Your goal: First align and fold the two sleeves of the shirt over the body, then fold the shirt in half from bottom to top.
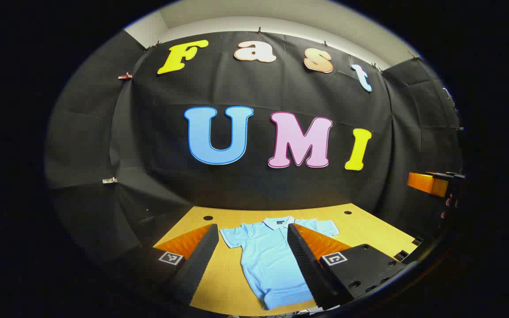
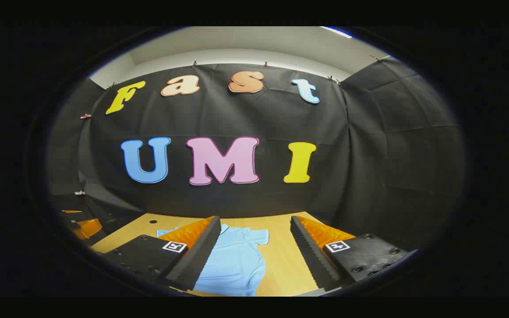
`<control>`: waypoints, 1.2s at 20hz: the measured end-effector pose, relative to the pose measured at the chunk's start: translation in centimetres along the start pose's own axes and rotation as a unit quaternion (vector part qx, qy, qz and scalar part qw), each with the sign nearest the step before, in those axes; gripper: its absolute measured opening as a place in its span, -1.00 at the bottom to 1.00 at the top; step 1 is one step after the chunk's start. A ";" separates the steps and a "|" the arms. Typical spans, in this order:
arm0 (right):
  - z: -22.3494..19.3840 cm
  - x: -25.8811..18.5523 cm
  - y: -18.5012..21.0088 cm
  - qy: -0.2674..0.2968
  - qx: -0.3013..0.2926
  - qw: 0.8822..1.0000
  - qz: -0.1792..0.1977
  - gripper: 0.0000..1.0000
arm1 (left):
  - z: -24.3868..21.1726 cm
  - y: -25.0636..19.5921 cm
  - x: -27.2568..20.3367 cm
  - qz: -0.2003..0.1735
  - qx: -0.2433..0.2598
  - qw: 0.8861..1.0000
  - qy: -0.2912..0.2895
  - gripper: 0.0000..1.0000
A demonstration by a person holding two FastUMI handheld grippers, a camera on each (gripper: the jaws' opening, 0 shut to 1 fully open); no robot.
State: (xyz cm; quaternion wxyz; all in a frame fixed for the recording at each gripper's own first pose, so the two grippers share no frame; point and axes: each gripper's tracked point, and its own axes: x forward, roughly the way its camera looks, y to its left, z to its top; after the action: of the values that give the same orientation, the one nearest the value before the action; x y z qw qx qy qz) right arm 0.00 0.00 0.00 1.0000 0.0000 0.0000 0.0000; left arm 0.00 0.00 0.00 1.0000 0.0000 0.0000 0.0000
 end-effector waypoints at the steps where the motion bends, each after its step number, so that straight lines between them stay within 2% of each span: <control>1: -0.2 0.2 0.1 0.004 0.002 1.000 0.000 0.94 | -0.1 0.0 0.1 0.000 0.004 1.000 0.000 0.96; 16: -1.3 1.5 -0.6 0.019 -0.015 1.000 -0.009 0.94 | -0.5 0.2 1.6 -0.004 -0.006 1.000 0.013 0.96; 20: -2.2 4.4 -1.2 0.036 -0.026 0.999 -0.005 0.94 | -0.4 0.2 2.4 -0.005 -0.005 1.000 0.015 0.96; 24: -3.7 9.8 -2.1 0.065 -0.042 0.997 0.002 0.94 | -0.7 0.6 3.1 0.004 -0.004 1.000 0.022 0.96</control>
State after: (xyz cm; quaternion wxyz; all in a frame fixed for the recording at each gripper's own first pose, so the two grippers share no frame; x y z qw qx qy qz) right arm 9.85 -2.14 -3.67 0.9970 -0.0419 0.0649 0.0024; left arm 3.08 0.56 -0.66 0.9998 -0.0039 0.0216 0.0042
